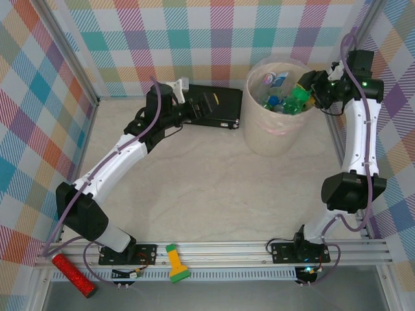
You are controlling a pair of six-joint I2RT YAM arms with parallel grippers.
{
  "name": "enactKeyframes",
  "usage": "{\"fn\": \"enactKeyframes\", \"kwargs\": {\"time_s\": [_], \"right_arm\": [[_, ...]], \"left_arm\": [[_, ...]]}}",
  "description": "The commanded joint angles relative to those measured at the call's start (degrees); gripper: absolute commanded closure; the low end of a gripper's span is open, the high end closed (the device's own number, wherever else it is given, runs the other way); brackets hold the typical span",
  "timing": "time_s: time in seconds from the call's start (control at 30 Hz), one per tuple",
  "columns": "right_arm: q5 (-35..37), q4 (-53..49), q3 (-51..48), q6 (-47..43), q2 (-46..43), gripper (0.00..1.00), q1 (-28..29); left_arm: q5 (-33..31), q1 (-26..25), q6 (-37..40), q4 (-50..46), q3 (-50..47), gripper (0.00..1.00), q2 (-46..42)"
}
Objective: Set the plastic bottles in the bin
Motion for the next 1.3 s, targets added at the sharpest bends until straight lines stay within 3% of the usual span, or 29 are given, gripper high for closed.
{"fn": "enactKeyframes", "kwargs": {"time_s": [0.0,0.17,0.2,0.23,0.83,0.97,1.27], "right_arm": [[1.8,-2.7,4.8,-1.5,1.7,0.42,-0.9],[4.1,-6.9,11.6,-3.3,4.7,0.27,-1.0],[4.6,-7.4,12.6,-3.5,5.0,0.19,-1.0],[4.7,-7.6,13.2,-3.8,5.2,0.0,-1.0],[2.4,-6.7,11.3,-4.1,1.2,0.01,-0.8],[0.7,-0.9,3.6,-4.0,-3.7,0.01,-0.8],[-0.7,15.5,-23.2,-8.2,-21.8,0.01,-0.7]], "left_arm": [[3.1,1.1,-1.1,3.4,1.4,0.0,0.6],[4.0,1.8,-1.7,4.2,1.4,0.01,1.6],[4.2,1.9,-1.9,4.4,1.4,0.01,1.8],[4.4,2.1,-2.2,4.6,1.4,0.0,2.1],[4.3,2.3,-3.3,4.9,1.1,0.0,3.1],[1.4,2.3,-1.5,1.2,1.8,0.01,2.9],[-16.0,3.7,1.8,-13.8,1.5,0.0,0.3]]}}
